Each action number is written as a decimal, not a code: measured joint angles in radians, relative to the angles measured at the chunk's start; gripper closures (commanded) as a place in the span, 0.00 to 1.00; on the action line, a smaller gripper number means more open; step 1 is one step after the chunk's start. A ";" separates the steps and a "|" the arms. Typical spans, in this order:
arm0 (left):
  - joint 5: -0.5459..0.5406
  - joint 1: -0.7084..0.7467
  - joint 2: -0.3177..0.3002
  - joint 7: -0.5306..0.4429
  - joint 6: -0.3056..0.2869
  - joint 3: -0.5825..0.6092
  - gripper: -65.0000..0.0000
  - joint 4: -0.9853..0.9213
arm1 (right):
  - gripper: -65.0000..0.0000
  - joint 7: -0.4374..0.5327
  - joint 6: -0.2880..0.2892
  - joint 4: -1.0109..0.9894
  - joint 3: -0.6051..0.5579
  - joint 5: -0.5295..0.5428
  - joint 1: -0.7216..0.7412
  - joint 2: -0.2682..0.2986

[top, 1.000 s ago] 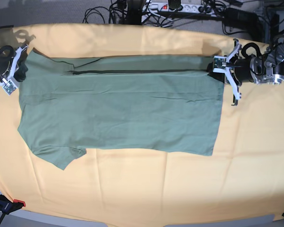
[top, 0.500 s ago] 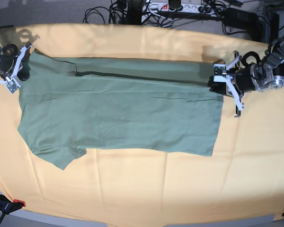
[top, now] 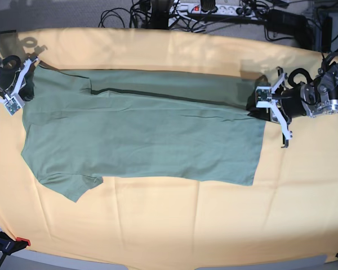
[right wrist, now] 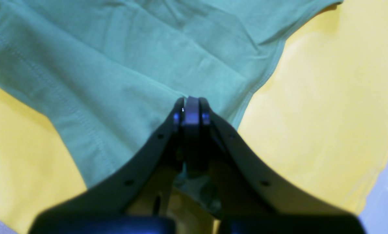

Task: Fold the T-shirt properly
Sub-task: 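Regrasp the shirt's shoulder edge with both grippers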

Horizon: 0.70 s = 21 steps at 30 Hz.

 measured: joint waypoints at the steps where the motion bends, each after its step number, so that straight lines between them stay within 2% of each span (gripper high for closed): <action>1: 0.000 0.000 0.008 0.000 -0.020 0.000 1.00 -0.015 | 1.00 0.003 -0.008 0.000 0.000 -0.015 0.000 -0.004; 2: 0.000 -0.004 0.016 0.000 -0.046 0.000 1.00 -0.027 | 1.00 0.013 -0.011 0.000 0.000 -0.026 0.000 -0.007; 4: 0.000 -0.003 0.036 0.000 -0.046 0.000 1.00 -0.053 | 1.00 0.023 -0.013 0.000 0.000 -0.033 0.000 -0.011; 8: 0.000 -0.003 0.071 -0.001 0.031 0.000 1.00 -0.091 | 1.00 0.038 -0.002 0.000 0.000 -0.048 0.000 -0.012; 10: 0.000 -0.003 0.070 0.000 0.027 0.000 1.00 -0.092 | 1.00 0.037 0.017 0.000 0.000 -0.078 0.000 -0.013; 18: 0.001 -0.004 0.070 -0.035 0.006 0.000 1.00 -0.092 | 1.00 0.072 0.008 0.000 0.000 -0.097 0.000 -0.012; 21: 0.000 -0.016 0.070 -0.035 0.006 0.000 1.00 -0.092 | 1.00 0.085 0.008 0.000 0.000 -0.149 0.000 -0.012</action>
